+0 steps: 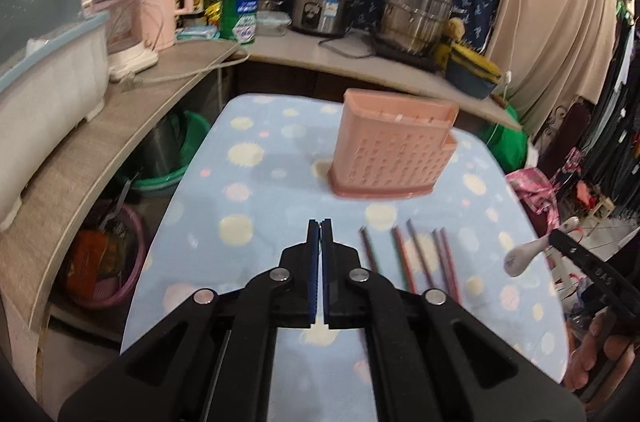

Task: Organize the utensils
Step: 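Lift both spoons and carry them over the pink utensil holder, then open both tools to drop the spoons into the pink holder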

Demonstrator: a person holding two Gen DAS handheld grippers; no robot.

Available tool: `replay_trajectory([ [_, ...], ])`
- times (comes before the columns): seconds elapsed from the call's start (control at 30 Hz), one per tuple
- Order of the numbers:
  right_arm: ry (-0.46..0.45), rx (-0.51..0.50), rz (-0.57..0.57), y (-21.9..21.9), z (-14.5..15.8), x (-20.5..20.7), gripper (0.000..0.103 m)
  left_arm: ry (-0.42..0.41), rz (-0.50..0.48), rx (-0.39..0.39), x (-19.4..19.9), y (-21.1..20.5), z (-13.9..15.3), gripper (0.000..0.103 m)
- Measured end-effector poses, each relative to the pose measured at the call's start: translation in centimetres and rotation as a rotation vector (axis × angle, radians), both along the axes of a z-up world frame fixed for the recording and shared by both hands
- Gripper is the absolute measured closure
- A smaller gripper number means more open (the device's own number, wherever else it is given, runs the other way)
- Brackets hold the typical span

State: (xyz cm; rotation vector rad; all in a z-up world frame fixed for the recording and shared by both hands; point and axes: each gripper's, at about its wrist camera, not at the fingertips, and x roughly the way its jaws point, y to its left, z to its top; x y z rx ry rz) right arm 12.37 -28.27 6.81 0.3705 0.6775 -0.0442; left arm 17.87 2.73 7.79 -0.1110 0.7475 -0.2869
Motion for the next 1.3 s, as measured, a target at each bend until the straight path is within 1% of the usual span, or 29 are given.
replay_trajectory([
  [0.13, -0.064, 0.054, 0.029, -0.7, 2.7, 4.0, 0.096, -0.053, -0.029, -0.052, 3.3, -1.3, 4.0, 0.102],
  [0.27, -0.118, 0.077, 0.05, -0.7, 4.7, 8.2, 0.096, -0.121, -0.045, -0.083, 6.9, -3.4, 7.9, 0.102],
  [0.33, -0.126, 0.089, 0.059, -0.7, 5.0, 10.5, 0.096, -0.137, -0.059, -0.102, 8.8, -4.5, 9.2, 0.102],
  [0.4, -0.131, 0.093, 0.063, -0.7, 5.2, 12.5, 0.096, -0.136, -0.077, -0.126, 10.7, -5.5, 9.8, 0.102],
  [0.47, -0.128, 0.091, 0.064, -0.6, 5.1, 14.4, 0.096, -0.116, -0.094, -0.137, 12.6, -6.5, 9.5, 0.102],
  [0.57, -0.113, 0.098, 0.069, -0.6, 4.4, 16.9, 0.096, -0.067, -0.104, -0.131, 14.9, -7.8, 7.9, 0.102],
  [0.63, -0.094, 0.108, 0.075, -0.6, 3.5, 18.2, 0.096, -0.042, -0.104, -0.126, 15.9, -8.2, 6.9, 0.102],
  [0.73, -0.051, 0.096, 0.075, -0.4, 1.7, 19.9, 0.096, -0.016, -0.109, -0.116, 16.8, -8.5, 5.1, 0.102],
  [0.83, -0.014, 0.088, 0.077, -0.2, -0.1, 20.9, 0.096, 0.003, -0.106, -0.097, 17.6, -8.7, 3.4, 0.102],
  [0.97, 0.011, 0.088, 0.068, 0.0, -1.9, 21.6, 0.096, 0.03, -0.097, -0.087, 18.8, -8.6, 1.6, 0.102],
  [1.07, 0.024, 0.082, 0.065, 0.0, -2.7, 21.9, 0.095, 0.049, -0.094, -0.087, 19.4, -8.4, 0.3, 0.102],
  [1.17, 0.015, 0.076, 0.054, -0.1, -3.0, 21.9, 0.091, 0.046, -0.084, -0.084, 19.7, -8.2, -0.5, 0.101],
  [1.2, 0.013, 0.069, 0.051, -0.1, -3.0, 21.8, 0.09, 0.04, -0.082, -0.078, 19.7, -8.1, -0.6, 0.098],
  [1.23, 0.012, 0.066, 0.049, -0.1, -3.0, 21.7, 0.09, 0.04, -0.081, -0.076, 19.8, -8.1, -0.7, 0.088],
  [1.27, 0.011, 0.067, 0.049, -0.1, -2.9, 21.7, 0.089, 0.038, -0.076, -0.077, 19.8, -7.9, -0.7, 0.08],
  [1.3, 0.012, 0.068, 0.05, -0.2, -2.9, 21.6, 0.088, 0.035, -0.065, -0.079, 19.8, -7.7, -0.7, 0.062],
])
